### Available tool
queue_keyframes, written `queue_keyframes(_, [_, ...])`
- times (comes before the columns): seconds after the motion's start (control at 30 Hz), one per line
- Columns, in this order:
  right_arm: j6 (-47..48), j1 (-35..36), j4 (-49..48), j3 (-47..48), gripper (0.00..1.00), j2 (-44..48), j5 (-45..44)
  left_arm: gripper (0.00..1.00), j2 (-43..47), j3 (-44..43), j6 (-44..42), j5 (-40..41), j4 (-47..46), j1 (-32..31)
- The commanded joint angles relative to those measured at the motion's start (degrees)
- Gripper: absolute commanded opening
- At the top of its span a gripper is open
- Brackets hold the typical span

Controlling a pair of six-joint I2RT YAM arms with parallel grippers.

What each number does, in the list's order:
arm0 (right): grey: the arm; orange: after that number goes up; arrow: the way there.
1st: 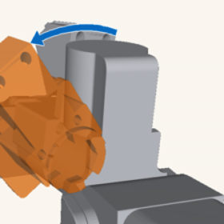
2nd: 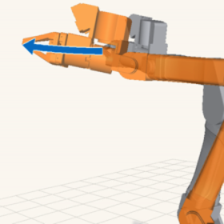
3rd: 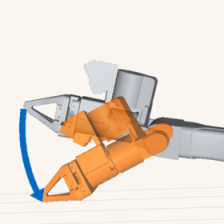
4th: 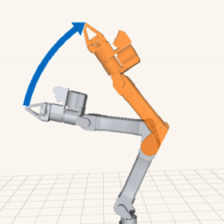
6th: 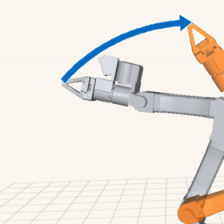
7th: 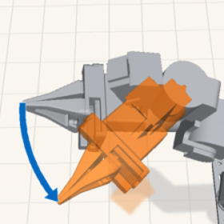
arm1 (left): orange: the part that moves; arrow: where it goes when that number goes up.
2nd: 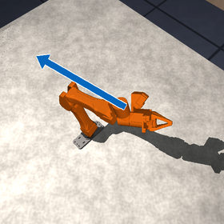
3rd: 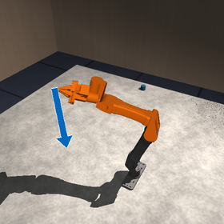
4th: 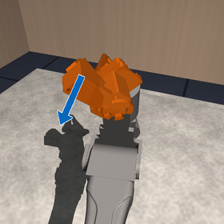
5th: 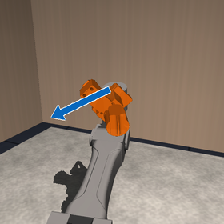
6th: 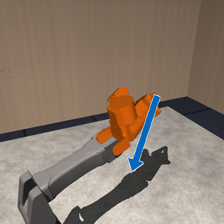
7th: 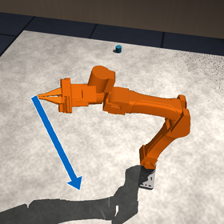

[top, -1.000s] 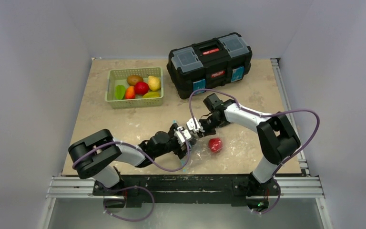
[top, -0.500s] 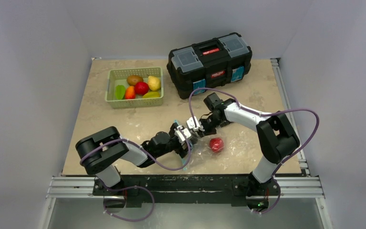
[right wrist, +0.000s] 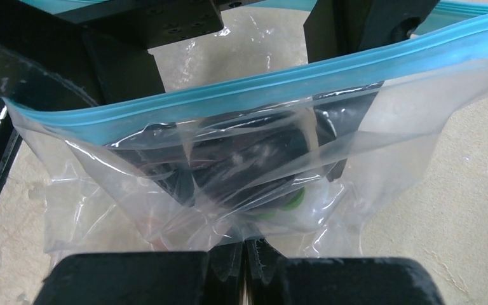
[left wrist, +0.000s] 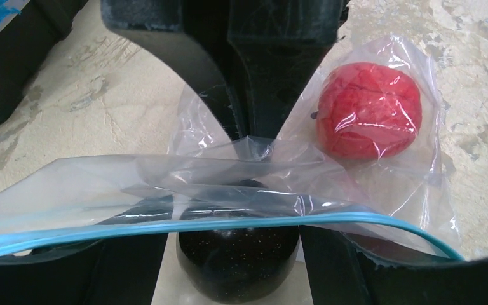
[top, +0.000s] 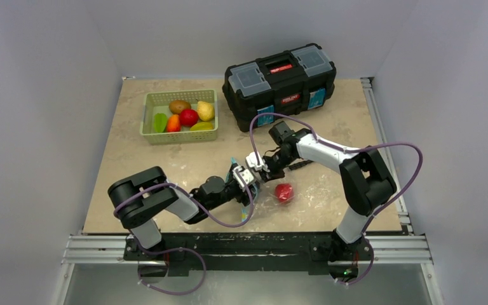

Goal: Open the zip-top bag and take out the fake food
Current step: Pick up the fake fruit from the zipper food storage bag.

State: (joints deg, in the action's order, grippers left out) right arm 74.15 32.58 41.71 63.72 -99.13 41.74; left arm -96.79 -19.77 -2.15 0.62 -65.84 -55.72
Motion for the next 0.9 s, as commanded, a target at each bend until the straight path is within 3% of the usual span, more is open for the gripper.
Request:
queue_keyframes(0.0, [-1.0,1.5,1.2,2.1,0.0,-0.6,3.4,0.7,0.6,-0.3,-0.1,-0.8,-4.4,-0.5])
queue_keyframes(0.33, [-1.0,1.3,1.3,2.1,0.0,-0.5,3.5,0.45,1.2,0.0,-0.6,-1.2,-3.3,-0.4])
queue_keyframes(0.57, [-1.0,0.8,1.1,2.0,0.0,-0.2,3.1,0.18,4.9,1.5,-1.8,-0.9,-0.8,-0.4])
queue_keyframes(0.87, [-1.1,0.2,0.5,1.4,0.0,0.2,2.4,0.11,9.1,3.3,-3.0,-0.8,3.4,-0.4])
